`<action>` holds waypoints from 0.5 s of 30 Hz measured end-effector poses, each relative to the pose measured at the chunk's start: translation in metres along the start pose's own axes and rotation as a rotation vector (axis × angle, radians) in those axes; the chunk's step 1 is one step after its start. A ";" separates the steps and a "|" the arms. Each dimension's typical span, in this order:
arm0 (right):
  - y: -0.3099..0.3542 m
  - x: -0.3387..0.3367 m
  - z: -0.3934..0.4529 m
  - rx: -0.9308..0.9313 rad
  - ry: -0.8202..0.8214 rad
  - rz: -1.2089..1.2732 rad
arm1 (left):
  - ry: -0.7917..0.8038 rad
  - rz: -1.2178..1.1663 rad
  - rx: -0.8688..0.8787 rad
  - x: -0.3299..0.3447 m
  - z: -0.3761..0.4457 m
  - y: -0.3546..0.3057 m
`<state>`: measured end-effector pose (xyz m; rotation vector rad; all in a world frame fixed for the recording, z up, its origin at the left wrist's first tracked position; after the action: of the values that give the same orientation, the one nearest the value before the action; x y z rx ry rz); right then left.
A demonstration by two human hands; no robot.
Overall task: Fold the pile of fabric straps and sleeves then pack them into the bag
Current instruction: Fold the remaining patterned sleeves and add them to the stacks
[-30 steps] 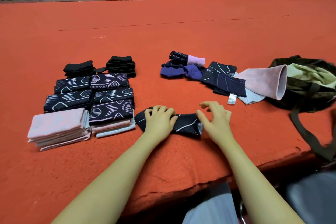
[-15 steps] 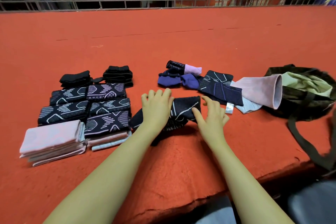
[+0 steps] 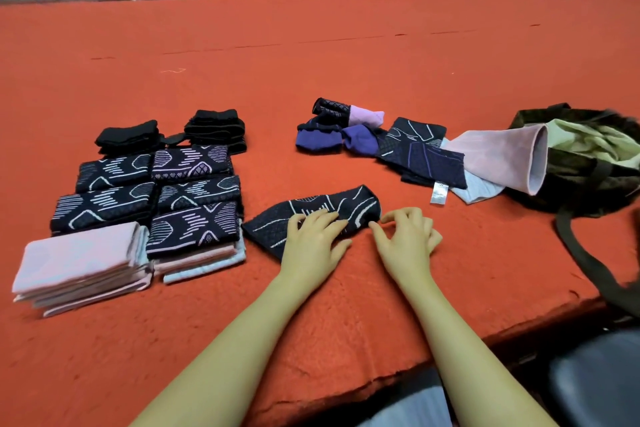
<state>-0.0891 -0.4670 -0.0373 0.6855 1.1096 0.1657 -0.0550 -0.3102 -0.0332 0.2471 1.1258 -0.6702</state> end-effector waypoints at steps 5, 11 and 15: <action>-0.001 0.007 0.016 0.072 0.011 -0.010 | -0.112 -0.067 -0.034 -0.001 0.002 0.008; 0.011 -0.001 0.013 -0.093 -0.159 0.198 | -0.255 -0.227 -0.141 -0.014 -0.002 0.016; 0.010 -0.013 0.006 -0.089 -0.270 0.326 | -0.197 -0.230 -0.120 -0.012 -0.001 0.012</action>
<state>-0.0878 -0.4672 -0.0200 0.7809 0.7232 0.3870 -0.0519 -0.2958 -0.0242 -0.0521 1.0081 -0.8088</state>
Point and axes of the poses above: each hand's wrist, its own z-axis towards the middle knuckle, its own x-axis out of the palm, y = z × x, the point moved 7 cm from there along z, towards the middle knuckle, and after that the axes turned 6 degrees about y, right-handed, at the moved point
